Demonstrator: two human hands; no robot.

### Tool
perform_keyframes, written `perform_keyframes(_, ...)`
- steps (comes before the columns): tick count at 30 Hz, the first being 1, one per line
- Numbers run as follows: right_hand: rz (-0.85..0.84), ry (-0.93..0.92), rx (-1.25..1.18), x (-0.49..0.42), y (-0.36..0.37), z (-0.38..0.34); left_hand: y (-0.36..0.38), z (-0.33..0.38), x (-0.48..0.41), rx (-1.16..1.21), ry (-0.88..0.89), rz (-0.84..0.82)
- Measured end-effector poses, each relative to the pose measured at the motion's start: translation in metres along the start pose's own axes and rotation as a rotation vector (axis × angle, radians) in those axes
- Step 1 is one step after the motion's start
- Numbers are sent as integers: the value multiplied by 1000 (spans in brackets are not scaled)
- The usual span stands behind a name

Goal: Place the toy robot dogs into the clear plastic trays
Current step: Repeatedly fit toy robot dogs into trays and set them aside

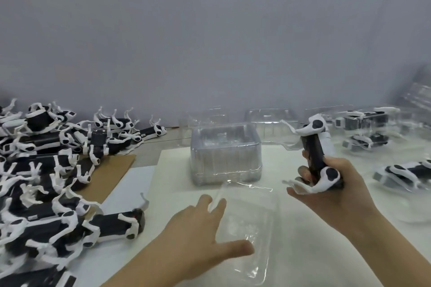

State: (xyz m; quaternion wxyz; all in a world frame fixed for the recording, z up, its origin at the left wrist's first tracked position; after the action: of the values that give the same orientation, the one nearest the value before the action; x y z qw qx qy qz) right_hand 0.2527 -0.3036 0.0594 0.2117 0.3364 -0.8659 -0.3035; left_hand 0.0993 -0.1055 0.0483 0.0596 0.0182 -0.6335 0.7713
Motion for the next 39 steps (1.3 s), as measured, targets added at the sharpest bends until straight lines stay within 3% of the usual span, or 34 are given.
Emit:
perform_keyframes(5,117,-28,109,2,-5,-4,-3,12,24,102,5,143)
perform_keyframes(11,136,-12,239,-2,-7,1,-5,-24,11,231,334,85)
perform_keyframes(15,65,-44,239,-6,-5,-2,16,-28,-10,239,444,360)
perform_keyframes(22,78,-29,338,-12,-4,-10,26,-14,-20,225,296,766)
perform_keyframes(24,111,-46,317,-14,-5,-10,21,-24,-24,361,279,735)
perform_keyframes(27,152,-103,366,-16,-3,-11,19,-51,-38,690,253,497)
perform_keyframes(30,152,-115,435,-21,1,-11,27,-56,-52,855,239,347)
perform_keyframes(32,130,-126,511,-24,6,-10,38,-55,-57,919,243,346)
perform_keyframes(36,144,-266,1023,-32,17,-17,48,-59,-55,898,257,432)
perform_keyframes(39,49,-252,1257,-42,27,-16,50,-62,-51,892,249,531)
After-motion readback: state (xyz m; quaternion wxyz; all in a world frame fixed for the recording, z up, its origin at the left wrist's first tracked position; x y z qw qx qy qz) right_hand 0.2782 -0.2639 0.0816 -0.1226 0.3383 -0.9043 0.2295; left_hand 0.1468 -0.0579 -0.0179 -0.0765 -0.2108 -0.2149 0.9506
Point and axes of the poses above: each hand's wrist, its own x-axis away from the middle knuckle, its own y-axis out of the palm, z = x × y, the point moved 3 cm from there along -x, towards the middle knuckle, and after that the axes turned 11 degrees about y, right-handed, at the moved point
